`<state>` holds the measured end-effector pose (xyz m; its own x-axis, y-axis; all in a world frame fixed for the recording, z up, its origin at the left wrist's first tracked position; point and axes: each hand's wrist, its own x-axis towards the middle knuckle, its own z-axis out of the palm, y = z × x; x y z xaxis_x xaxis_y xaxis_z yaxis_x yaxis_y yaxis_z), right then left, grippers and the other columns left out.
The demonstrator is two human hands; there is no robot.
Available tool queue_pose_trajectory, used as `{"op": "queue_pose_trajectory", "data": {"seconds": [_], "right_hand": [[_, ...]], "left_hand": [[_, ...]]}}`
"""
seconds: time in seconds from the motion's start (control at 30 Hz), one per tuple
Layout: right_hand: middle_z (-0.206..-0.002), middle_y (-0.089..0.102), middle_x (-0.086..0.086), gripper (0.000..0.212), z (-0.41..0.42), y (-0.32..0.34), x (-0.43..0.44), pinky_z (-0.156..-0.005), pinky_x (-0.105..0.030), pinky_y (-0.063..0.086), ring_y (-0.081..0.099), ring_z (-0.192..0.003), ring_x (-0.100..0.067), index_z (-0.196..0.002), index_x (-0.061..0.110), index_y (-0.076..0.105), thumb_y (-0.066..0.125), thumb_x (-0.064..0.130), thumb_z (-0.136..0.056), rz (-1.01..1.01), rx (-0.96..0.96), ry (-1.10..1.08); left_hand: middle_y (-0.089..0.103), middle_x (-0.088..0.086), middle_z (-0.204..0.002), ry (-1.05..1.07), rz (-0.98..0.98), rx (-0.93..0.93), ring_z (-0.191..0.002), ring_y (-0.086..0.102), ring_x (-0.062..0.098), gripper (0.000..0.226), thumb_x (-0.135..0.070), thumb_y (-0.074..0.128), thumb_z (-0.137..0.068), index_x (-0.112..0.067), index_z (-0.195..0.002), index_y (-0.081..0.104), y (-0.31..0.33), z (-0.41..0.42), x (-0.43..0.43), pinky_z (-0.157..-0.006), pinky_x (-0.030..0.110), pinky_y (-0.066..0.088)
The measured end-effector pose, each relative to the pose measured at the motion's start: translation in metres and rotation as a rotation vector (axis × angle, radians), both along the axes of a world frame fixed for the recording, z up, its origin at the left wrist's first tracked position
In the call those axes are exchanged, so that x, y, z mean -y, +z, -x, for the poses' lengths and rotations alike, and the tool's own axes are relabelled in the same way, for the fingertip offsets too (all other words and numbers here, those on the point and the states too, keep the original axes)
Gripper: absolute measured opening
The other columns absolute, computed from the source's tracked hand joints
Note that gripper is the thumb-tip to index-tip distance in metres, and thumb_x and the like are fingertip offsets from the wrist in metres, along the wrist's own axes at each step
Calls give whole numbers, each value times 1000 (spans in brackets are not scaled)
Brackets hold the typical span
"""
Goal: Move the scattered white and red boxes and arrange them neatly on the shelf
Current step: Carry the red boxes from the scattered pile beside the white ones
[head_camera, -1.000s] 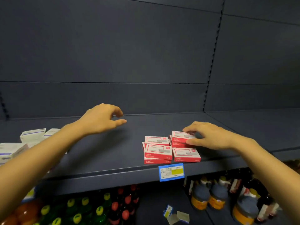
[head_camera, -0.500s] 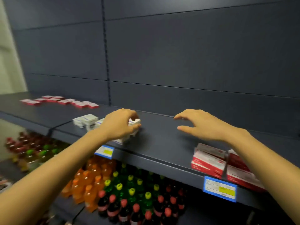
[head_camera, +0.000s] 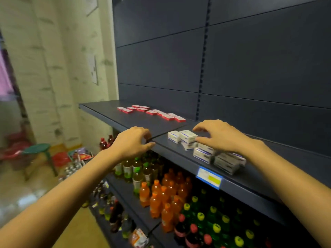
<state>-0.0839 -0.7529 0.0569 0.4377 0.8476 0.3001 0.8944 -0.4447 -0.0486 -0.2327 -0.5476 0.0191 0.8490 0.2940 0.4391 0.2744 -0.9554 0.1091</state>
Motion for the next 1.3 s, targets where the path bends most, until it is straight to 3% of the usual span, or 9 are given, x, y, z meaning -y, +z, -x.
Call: {"op": "queue_pose_trajectory", "data": {"seconds": [0.17,0.37,0.57,0.73,0.87,1.0,1.13,1.3], "right_hand": [[-131,55,3,36,5,-5,-91,-94,-36,46,54,-116,-19,-124,25,54,52,36,-90,-15,-25,-1],[-130,56,0,37,6,-14,-198,-95,-35,47,54,-115,-17,-125,20,54,51,35,-91,-2,-57,12],[-128,58,-3,36,-3,-17,-283,-92,-31,47,55,-112,-17,-124,18,54,51,34,-92,47,-112,4],[-127,58,-4,37,-22,-25,-349,-94,-34,49,56,-111,-18,-125,18,54,52,33,-92,69,-129,0],[-127,58,-5,38,-46,-29,-407,-95,-33,48,56,-111,-18,-126,16,53,52,32,-92,85,-138,-6],[-126,58,-7,39,-77,-29,-467,-93,-33,47,57,-110,-21,-126,14,53,53,32,-91,57,-125,-37],[-121,60,-10,41,-110,-28,-520,-91,-37,50,58,-105,-24,-120,11,57,53,38,-90,96,-109,-107],[-116,61,-5,48,-146,-30,-570,-80,-35,48,58,-99,-23,-113,15,59,56,51,-83,162,-77,-192]], "left_hand": [[63,1,-116,1,-34,-19,-102,57,14,37,-42,53,-87,-17,-114,57,0,14,-84,-73,20,39],[64,2,-110,-10,-49,-3,-91,54,11,33,-41,53,-87,-16,-108,59,-9,20,-179,-63,15,33],[64,3,-113,-19,17,-16,-98,58,17,36,-41,52,-88,-15,-112,58,-16,14,-254,-75,26,46],[65,2,-110,-52,105,15,-93,58,13,34,-40,53,-88,-15,-110,60,-30,-3,-306,-76,26,47],[65,1,-108,-74,98,57,-84,48,5,33,-39,54,-87,-15,-108,61,-39,-29,-352,-70,20,37],[64,0,-113,-67,75,78,-98,56,13,34,-40,52,-88,-16,-110,60,-32,-65,-406,-80,27,44],[62,0,-116,-56,82,15,-105,56,16,35,-41,52,-88,-17,-113,59,-20,-102,-460,-88,36,49],[64,1,-113,-93,128,86,-99,57,15,33,-39,52,-88,-16,-111,60,-12,-140,-520,-84,33,49]]}}
